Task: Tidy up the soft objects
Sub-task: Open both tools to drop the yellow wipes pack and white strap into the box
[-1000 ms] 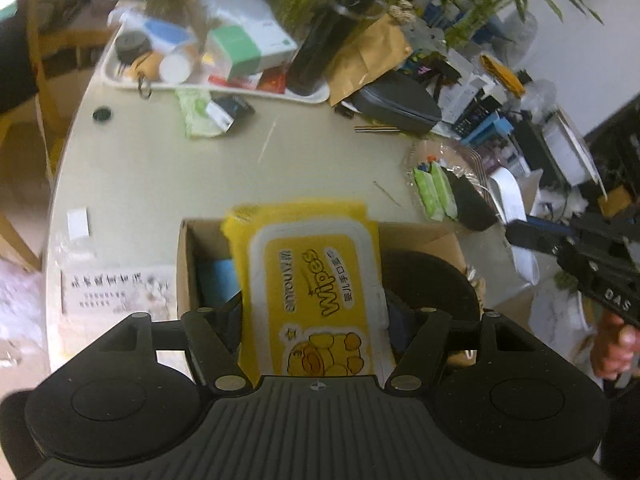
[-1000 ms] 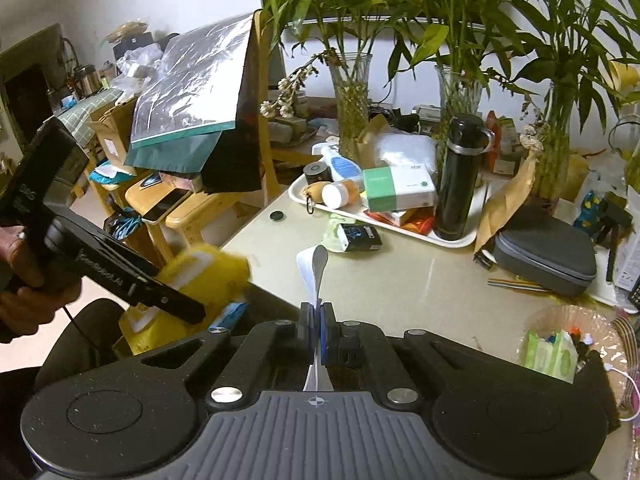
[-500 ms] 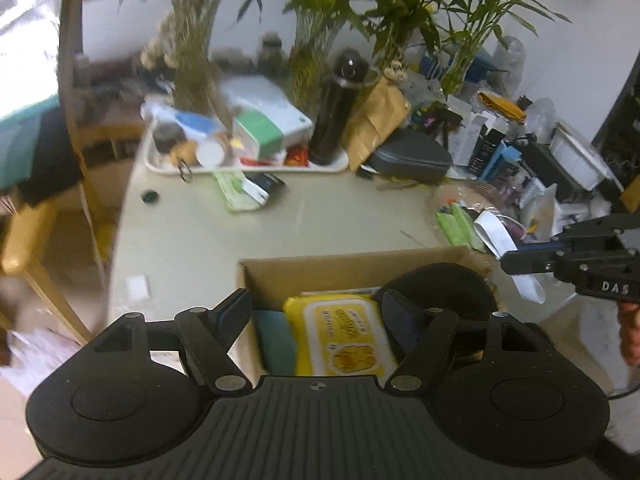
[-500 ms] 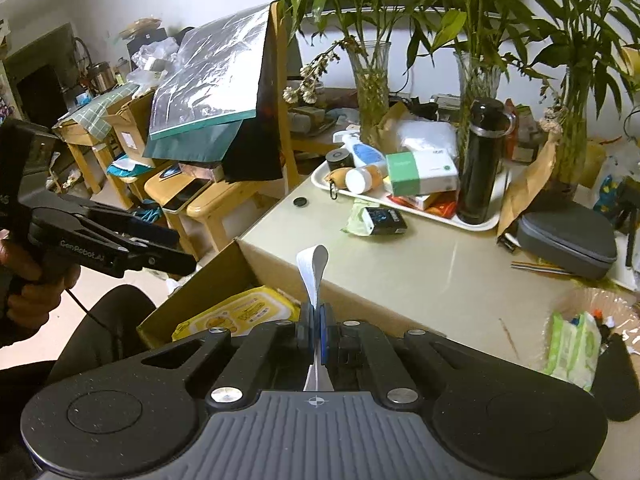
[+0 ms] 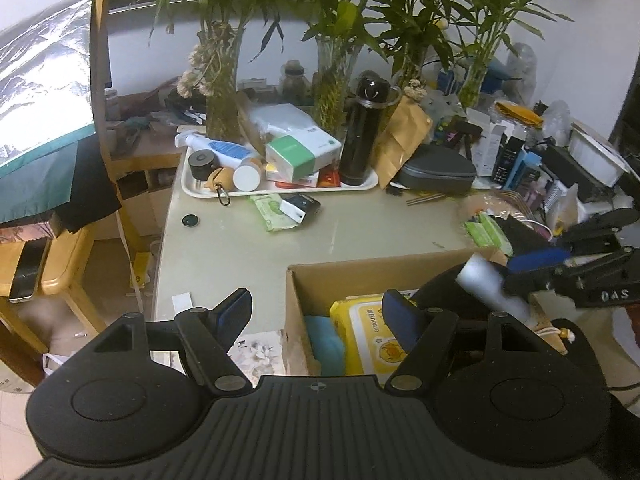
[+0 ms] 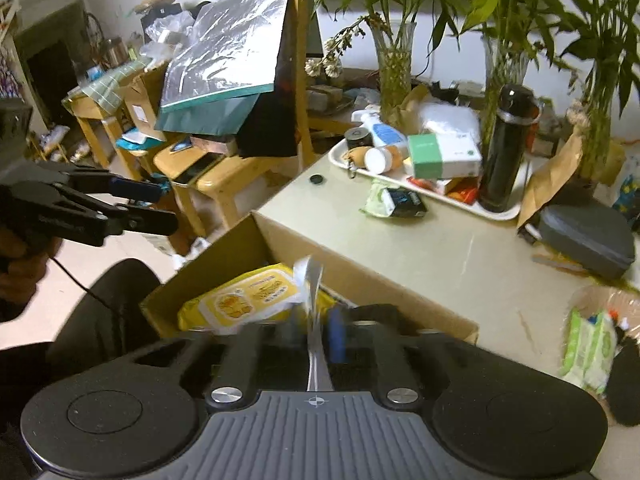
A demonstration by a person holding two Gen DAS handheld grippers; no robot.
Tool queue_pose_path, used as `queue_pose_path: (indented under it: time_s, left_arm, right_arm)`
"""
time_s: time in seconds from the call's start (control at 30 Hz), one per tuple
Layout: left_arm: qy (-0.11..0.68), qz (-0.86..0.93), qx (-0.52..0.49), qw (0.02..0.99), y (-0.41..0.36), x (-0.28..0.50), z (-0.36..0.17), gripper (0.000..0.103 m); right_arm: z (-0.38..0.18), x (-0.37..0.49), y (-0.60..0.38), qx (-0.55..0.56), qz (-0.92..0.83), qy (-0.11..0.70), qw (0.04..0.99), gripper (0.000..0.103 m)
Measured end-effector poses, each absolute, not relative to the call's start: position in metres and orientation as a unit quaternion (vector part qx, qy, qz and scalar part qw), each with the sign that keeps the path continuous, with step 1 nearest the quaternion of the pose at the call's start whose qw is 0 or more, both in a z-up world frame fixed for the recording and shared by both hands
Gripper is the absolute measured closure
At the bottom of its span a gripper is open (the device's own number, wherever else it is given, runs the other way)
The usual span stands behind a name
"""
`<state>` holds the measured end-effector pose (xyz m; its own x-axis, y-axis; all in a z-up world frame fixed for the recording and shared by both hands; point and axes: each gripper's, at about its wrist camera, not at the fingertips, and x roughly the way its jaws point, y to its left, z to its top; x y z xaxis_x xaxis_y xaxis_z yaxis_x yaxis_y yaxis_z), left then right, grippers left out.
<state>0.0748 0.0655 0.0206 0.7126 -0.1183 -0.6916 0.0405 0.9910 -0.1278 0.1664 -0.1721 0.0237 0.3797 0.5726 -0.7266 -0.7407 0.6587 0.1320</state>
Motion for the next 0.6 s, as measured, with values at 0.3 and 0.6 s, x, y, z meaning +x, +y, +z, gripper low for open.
queue_pose_path:
  time_s: [0.3,0.6]
  left_arm:
    - [0.379,-0.051,-0.053,0.923,0.0649,0.077,0.0132,0.031]
    - [0.374,-0.072,-0.052,0.923,0.0589,0.079,0.0136,0.031]
  right_arm:
    - [0.0293,0.1622,-0.1757,-0.114,0.412,0.34,0.838,0.0]
    - [0.0255,0.167,-0.1789,-0.115,0.4,0.348,0.84,0.0]
